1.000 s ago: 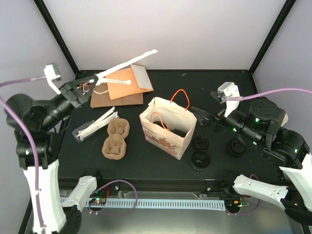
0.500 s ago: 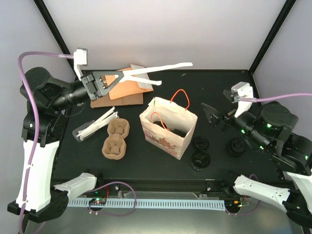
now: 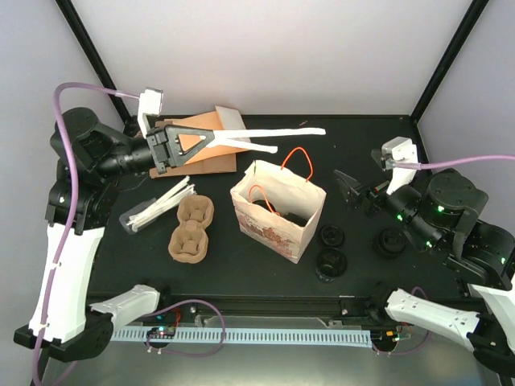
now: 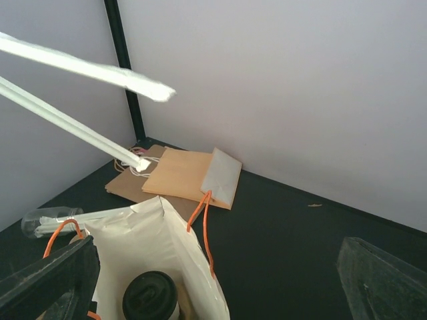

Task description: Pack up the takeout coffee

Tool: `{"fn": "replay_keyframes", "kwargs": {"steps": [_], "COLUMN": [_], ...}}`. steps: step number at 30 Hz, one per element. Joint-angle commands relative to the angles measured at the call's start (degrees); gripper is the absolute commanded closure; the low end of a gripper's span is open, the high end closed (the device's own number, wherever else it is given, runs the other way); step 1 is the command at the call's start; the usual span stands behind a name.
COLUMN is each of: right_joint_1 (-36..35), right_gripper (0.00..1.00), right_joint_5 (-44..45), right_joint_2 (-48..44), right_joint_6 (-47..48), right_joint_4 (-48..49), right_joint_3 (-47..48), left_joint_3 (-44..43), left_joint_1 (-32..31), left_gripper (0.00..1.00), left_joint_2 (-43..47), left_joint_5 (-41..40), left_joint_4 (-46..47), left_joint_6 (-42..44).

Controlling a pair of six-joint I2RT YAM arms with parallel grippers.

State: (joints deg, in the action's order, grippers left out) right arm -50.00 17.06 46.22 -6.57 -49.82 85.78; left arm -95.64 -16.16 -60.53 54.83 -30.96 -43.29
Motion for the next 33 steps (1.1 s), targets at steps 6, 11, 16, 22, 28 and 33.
{"fn": "replay_keyframes", "kwargs": {"steps": [6,11,16,22,28,33], "right_joint_1": [0.2,0.2,0.2,0.2,0.2,0.2], "right_gripper": [0.0,0.0,0.0,0.0,0.0,0.0], "right_joint_5": [2.4,5.8,6.1,5.5,5.5,5.2], "right_joint_2": [-0.4,-1.5,-1.5,-1.0,-1.3,-1.5], "right_joint_6": [-0.8,-1.3,-1.2,-1.3,-1.6,-1.8], "right_joint_4": [0.2,1.4,2.1,1.8,1.6,1.7], "right_joint_3": [-0.1,-0.9,-1.1,-1.0,-1.3,-1.8], "left_joint_3": [-1.2,3.9,6.1,9.4,10.0,8.1], "left_joint_1": [-0.4,-0.4,-0.4,-0.4,-0.4,-0.6], "left_gripper": [0.98,0.98,0.98,0.98,0.98,0.99], "left_joint_2": [-1.9,1.2,2.7,2.2,-0.7,-3.4], "left_joint_5": [5.0,6.1,5.6,2.4,-0.7,-2.1], "left_joint_4": [-8.3,-10.0,-16.1,-21.4,-22.6,-22.2], "left_joint_6": [8.2,10.1,15.5,19.4,20.5,20.3]}}
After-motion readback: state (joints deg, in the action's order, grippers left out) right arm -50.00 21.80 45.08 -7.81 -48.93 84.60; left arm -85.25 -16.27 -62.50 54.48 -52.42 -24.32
